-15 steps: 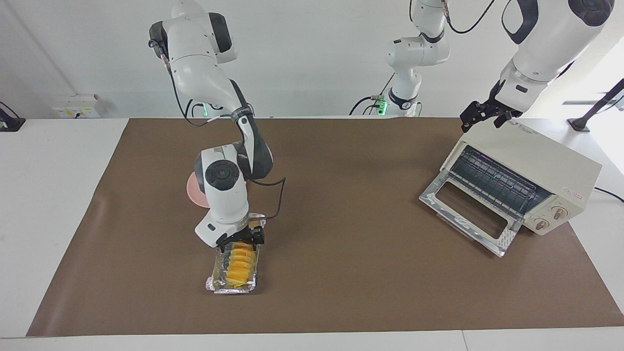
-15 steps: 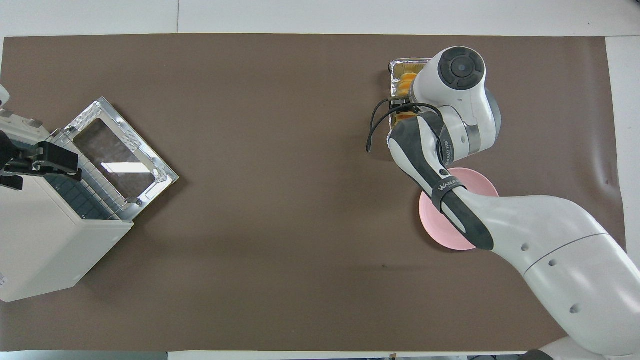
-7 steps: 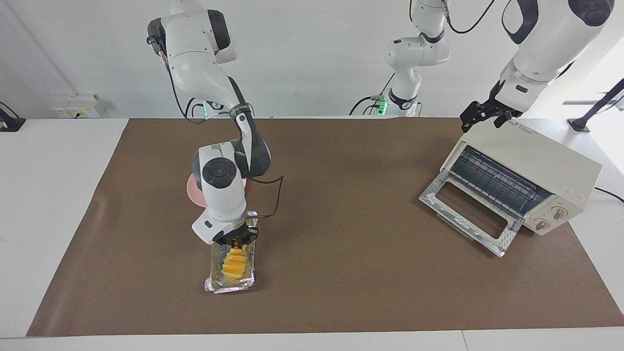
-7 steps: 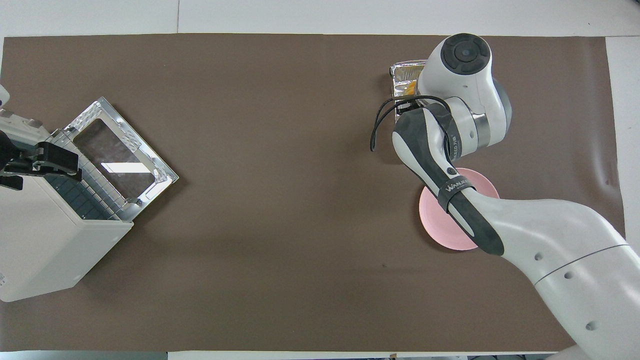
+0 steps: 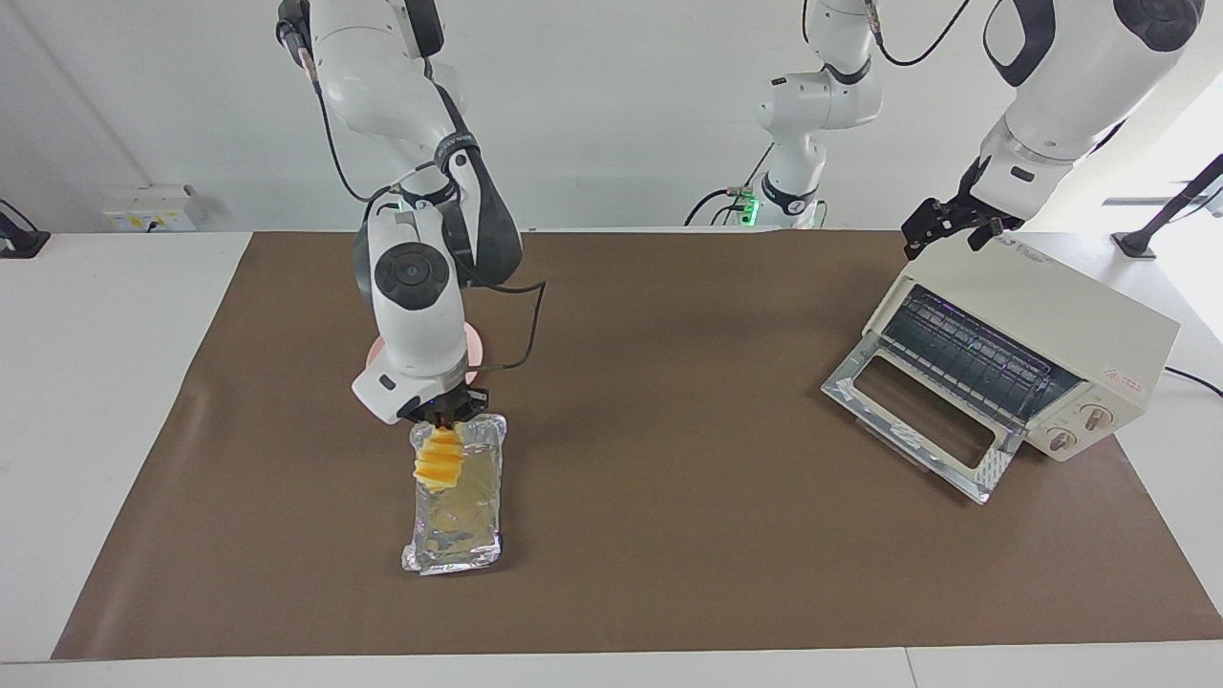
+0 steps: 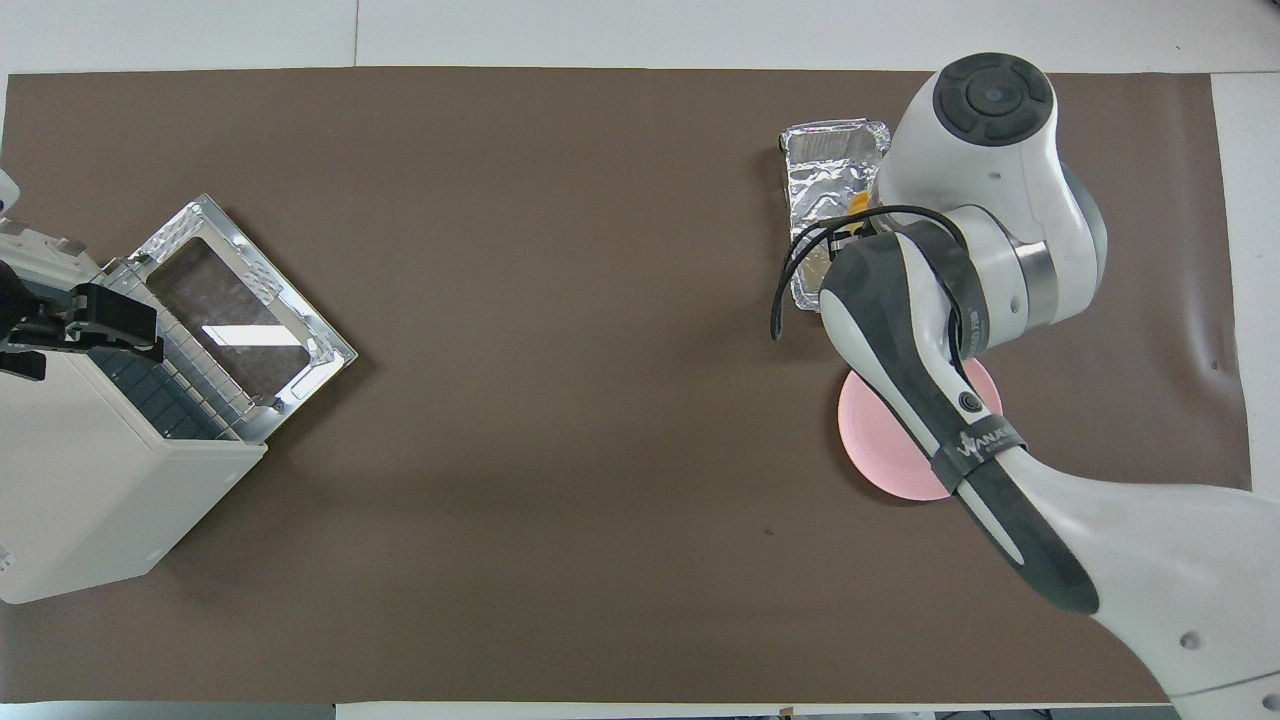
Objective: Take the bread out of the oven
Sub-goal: 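Lower the bread slices onto the pink plate and open the right gripper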
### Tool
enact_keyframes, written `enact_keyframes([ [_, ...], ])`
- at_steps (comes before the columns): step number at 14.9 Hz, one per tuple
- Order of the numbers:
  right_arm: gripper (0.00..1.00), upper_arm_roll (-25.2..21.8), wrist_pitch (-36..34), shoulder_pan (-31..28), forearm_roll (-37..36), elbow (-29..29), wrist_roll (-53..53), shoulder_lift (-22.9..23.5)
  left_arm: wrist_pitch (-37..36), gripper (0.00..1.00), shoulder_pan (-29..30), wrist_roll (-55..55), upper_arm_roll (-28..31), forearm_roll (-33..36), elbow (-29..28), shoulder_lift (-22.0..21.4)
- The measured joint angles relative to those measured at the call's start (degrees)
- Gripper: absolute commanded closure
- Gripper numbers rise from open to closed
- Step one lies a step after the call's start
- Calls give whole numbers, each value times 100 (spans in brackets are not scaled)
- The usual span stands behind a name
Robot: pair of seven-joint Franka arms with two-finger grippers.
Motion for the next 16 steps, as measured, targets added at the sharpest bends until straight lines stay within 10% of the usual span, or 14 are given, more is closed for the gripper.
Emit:
enact_keyframes([
  [8, 100, -2, 1166, -408, 193, -3605, -519, -2590, 0, 0, 0, 0, 0, 0, 0, 0],
  [16, 100, 5, 2871, -948, 462, -4952, -1371, -2848, 0, 0, 0, 0, 0, 0, 0, 0],
])
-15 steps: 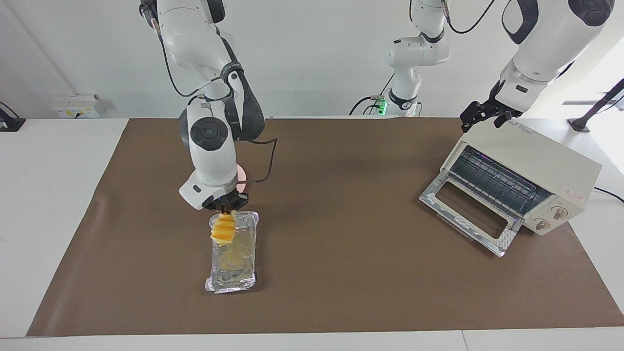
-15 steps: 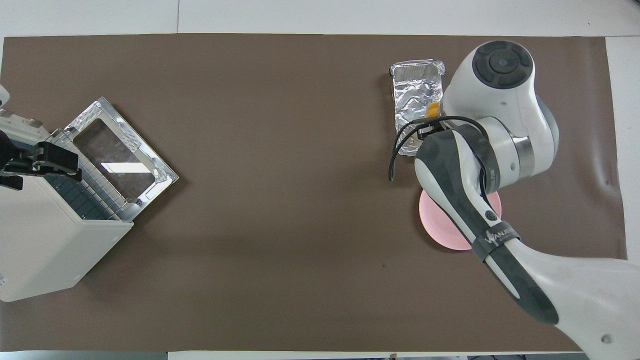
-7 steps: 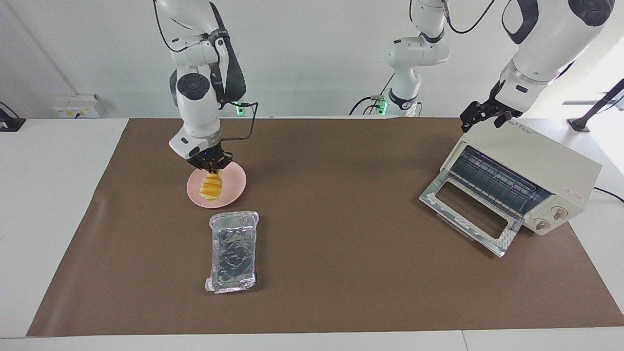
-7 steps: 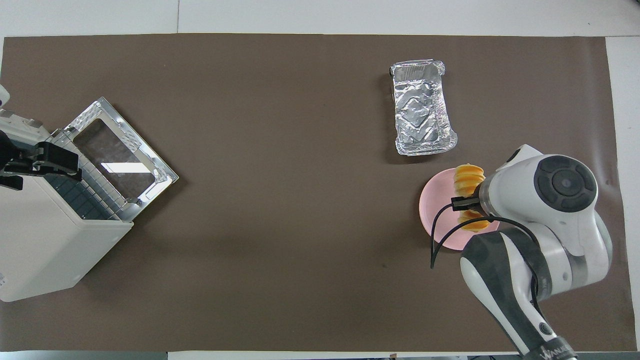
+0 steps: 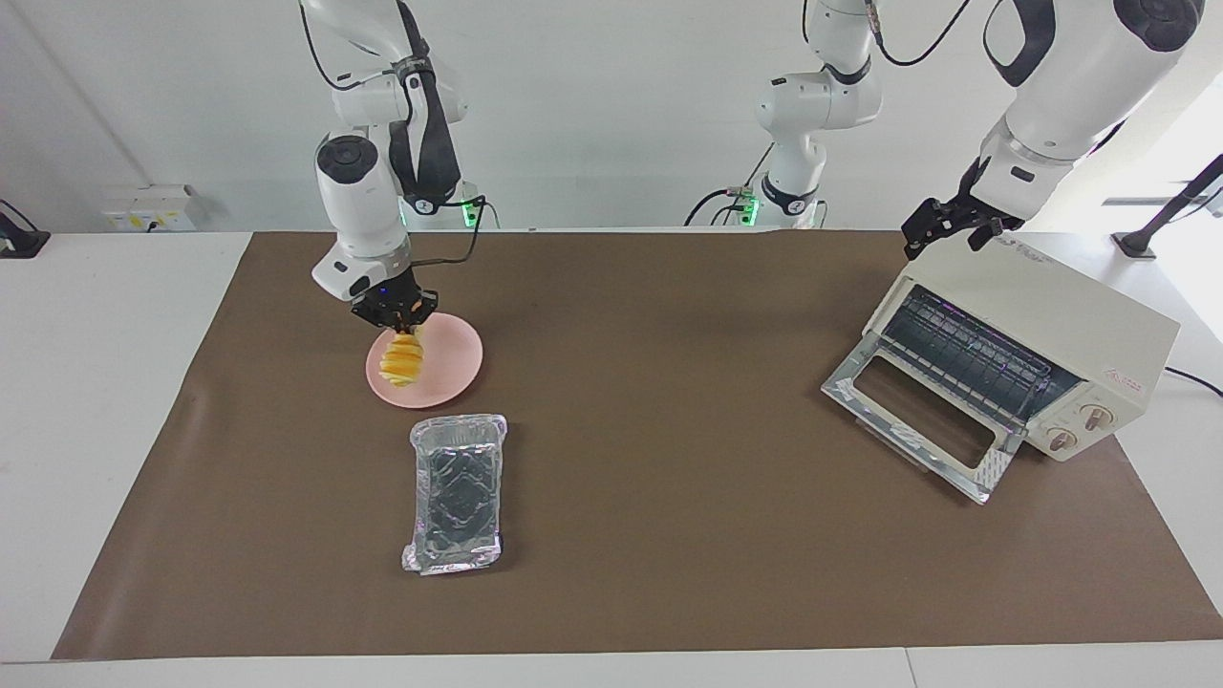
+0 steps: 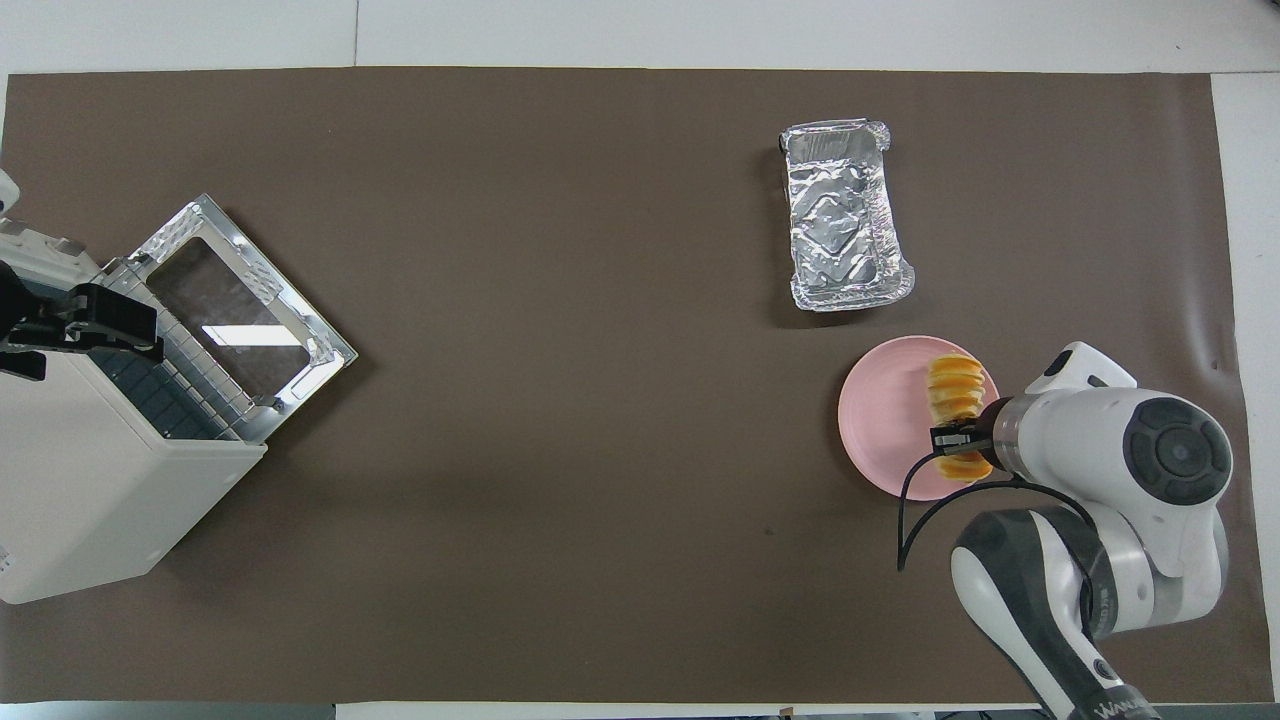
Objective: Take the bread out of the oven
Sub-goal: 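Lower the bread slices onto the pink plate and open the right gripper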
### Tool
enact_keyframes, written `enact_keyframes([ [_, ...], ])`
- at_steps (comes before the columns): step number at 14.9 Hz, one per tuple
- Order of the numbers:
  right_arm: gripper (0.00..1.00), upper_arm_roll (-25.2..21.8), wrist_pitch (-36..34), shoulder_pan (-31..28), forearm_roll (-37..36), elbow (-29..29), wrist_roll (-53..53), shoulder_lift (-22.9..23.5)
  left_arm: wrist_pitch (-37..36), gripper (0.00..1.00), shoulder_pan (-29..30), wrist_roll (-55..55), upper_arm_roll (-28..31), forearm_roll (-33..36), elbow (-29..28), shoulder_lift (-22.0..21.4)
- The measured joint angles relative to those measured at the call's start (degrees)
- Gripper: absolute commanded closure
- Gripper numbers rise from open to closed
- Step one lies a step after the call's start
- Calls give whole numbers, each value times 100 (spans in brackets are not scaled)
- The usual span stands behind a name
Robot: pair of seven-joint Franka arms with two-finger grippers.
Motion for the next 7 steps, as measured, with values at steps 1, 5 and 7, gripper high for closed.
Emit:
enact_keyframes([
  [1, 100, 10, 103, 1, 1, -12, 0, 51, 0, 0, 0, 0, 0, 0, 0, 0],
  [5, 0, 13, 190, 1, 1, -14, 0, 191, 0, 0, 0, 0, 0, 0, 0, 0],
  [7, 0, 13, 97, 1, 1, 23, 0, 191, 0, 0, 0, 0, 0, 0, 0, 0],
])
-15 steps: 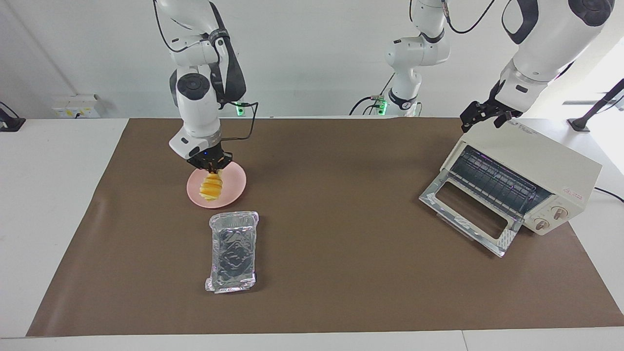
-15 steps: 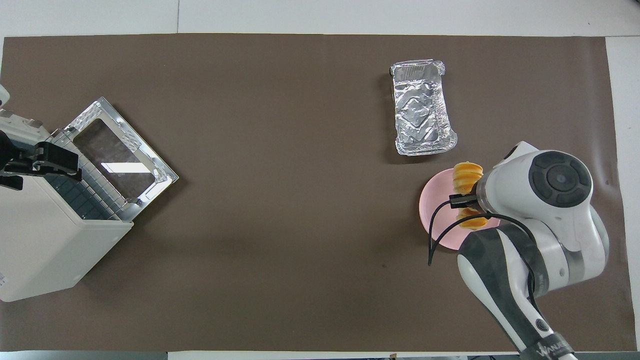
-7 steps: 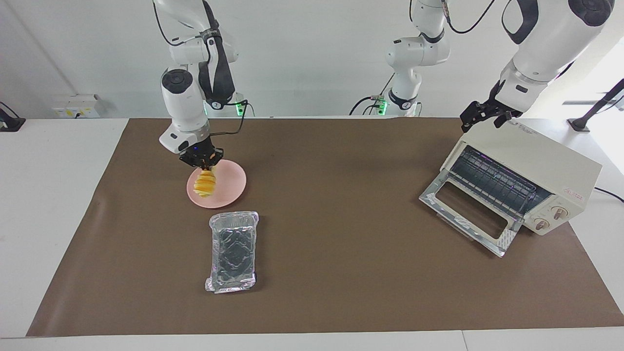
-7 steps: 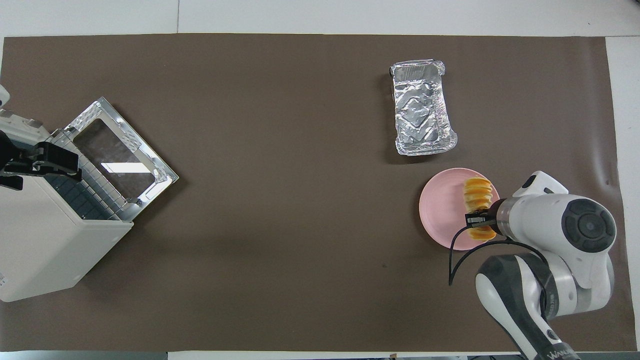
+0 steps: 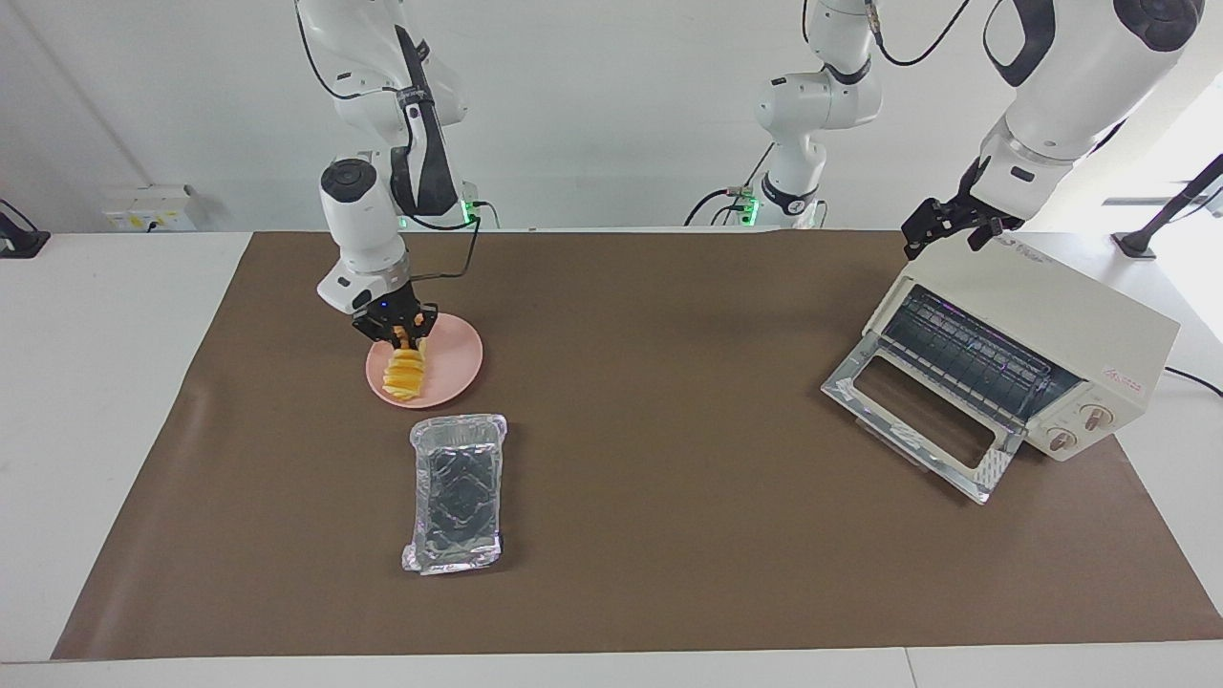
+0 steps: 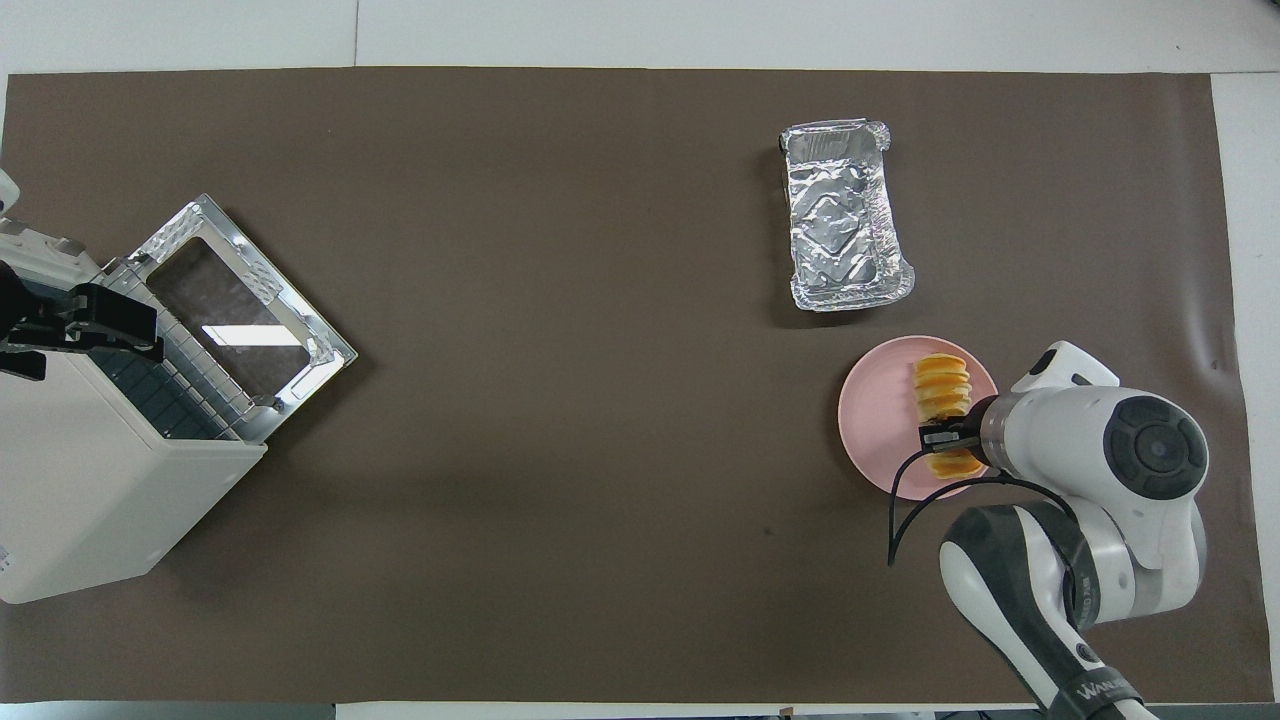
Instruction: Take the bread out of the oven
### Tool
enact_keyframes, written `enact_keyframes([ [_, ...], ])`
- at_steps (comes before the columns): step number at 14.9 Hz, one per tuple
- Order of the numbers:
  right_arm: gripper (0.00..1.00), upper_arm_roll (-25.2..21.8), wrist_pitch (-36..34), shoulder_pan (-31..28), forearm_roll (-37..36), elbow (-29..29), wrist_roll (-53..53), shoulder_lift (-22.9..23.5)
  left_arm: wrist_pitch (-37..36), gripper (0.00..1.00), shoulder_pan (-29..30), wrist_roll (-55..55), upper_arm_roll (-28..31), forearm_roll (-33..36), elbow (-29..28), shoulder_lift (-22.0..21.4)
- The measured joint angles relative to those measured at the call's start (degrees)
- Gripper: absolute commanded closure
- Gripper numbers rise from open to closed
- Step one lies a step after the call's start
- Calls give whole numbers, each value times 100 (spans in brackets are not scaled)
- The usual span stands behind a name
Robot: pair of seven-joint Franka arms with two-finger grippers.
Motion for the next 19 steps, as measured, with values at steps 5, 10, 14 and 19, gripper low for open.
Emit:
enact_keyframes([
  [5, 0, 15, -1386, 7, 0, 891, -2, -61, 0, 0, 0, 0, 0, 0, 0, 0],
  [10, 0, -22, -2812, -28, 1, 2211, -6, -108, 0, 0, 0, 0, 0, 0, 0, 0],
  [14, 0, -48, -4180, -216, 17, 3283, -339, -132, 0, 0, 0, 0, 0, 0, 0, 0],
  [19, 0, -51, -5665, -239, 72, 4403, -371, -127, 0, 0, 0, 0, 0, 0, 0, 0],
])
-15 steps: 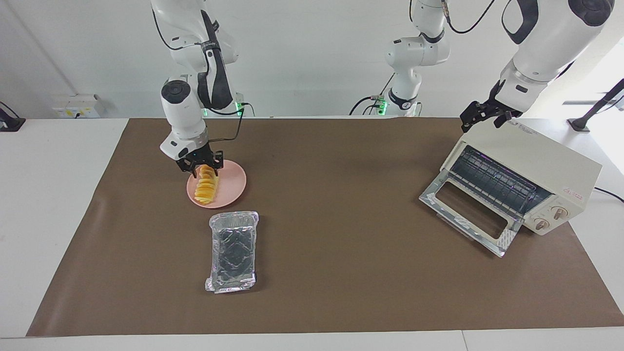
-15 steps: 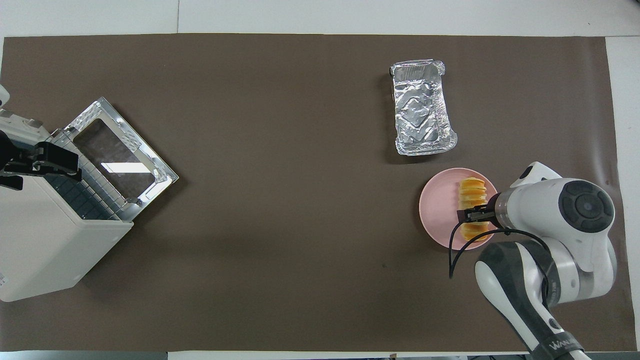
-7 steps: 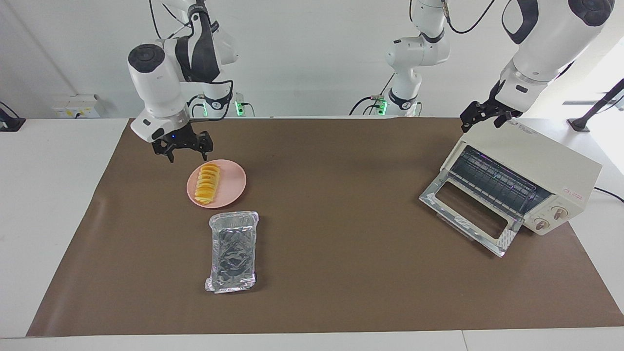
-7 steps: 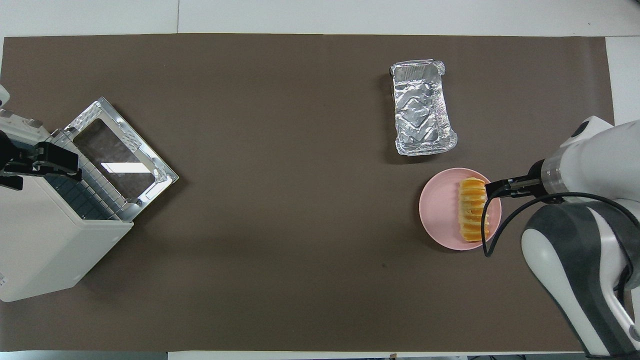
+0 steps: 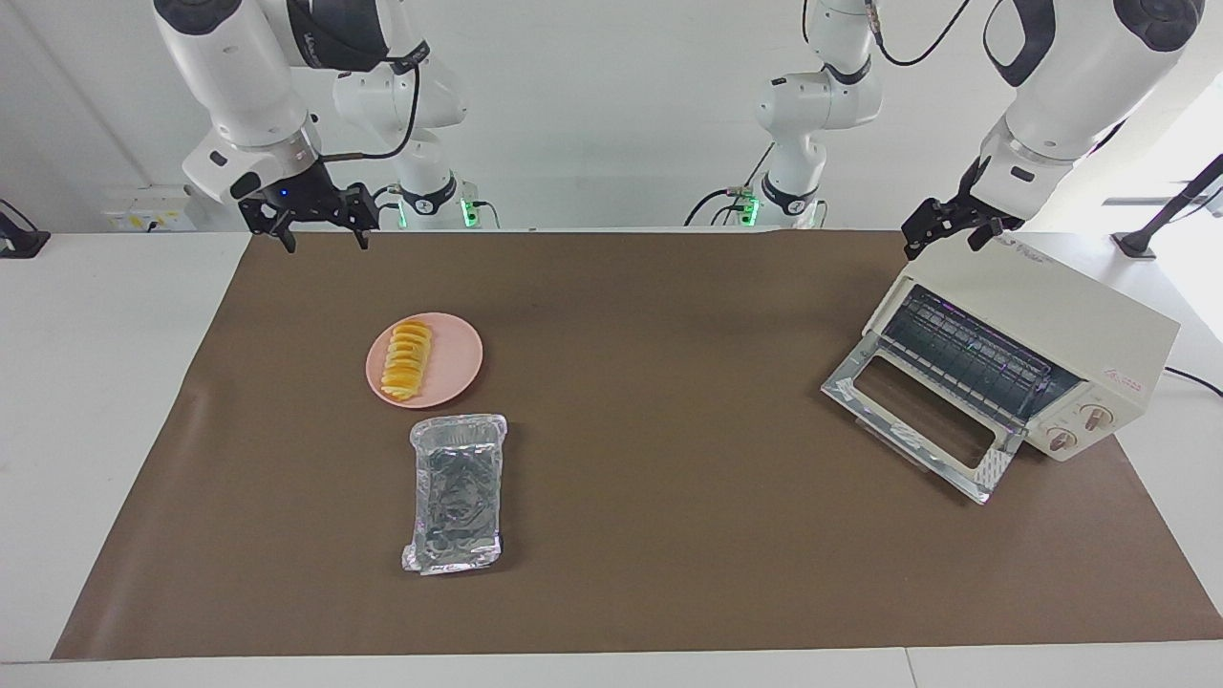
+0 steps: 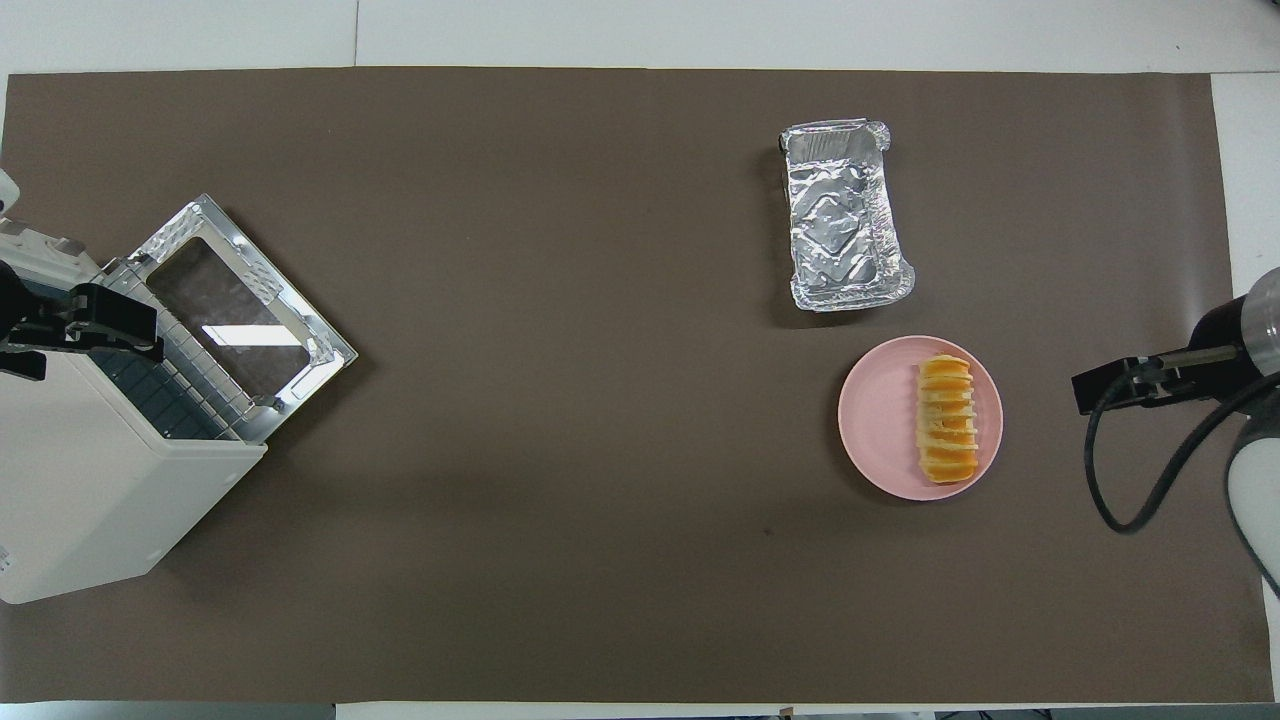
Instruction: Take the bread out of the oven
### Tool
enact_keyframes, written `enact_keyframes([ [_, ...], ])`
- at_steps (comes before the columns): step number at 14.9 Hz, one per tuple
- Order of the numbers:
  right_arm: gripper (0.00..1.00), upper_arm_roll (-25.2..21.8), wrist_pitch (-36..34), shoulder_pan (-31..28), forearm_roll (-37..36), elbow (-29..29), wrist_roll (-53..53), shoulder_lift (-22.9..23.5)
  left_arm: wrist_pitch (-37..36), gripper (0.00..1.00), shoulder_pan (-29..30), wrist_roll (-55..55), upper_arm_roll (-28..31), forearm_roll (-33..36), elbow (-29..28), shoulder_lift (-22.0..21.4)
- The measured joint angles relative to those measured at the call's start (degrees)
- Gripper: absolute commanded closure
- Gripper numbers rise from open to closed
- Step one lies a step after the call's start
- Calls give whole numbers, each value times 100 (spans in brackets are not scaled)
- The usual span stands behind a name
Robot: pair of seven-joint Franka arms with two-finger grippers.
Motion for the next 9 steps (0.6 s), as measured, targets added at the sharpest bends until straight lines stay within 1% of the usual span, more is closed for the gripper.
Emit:
enact_keyframes([
  [2, 0, -21, -271, -63, 298, 365, 0, 97, 0, 0, 0, 0, 0, 0, 0, 0],
  [5, 0, -149, -323, -167, 453, 781, -4, 366, 0, 0, 0, 0, 0, 0, 0, 0],
  [9, 0, -173, -323, -184, 432, 955, -4, 544, 0, 0, 0, 0, 0, 0, 0, 0],
])
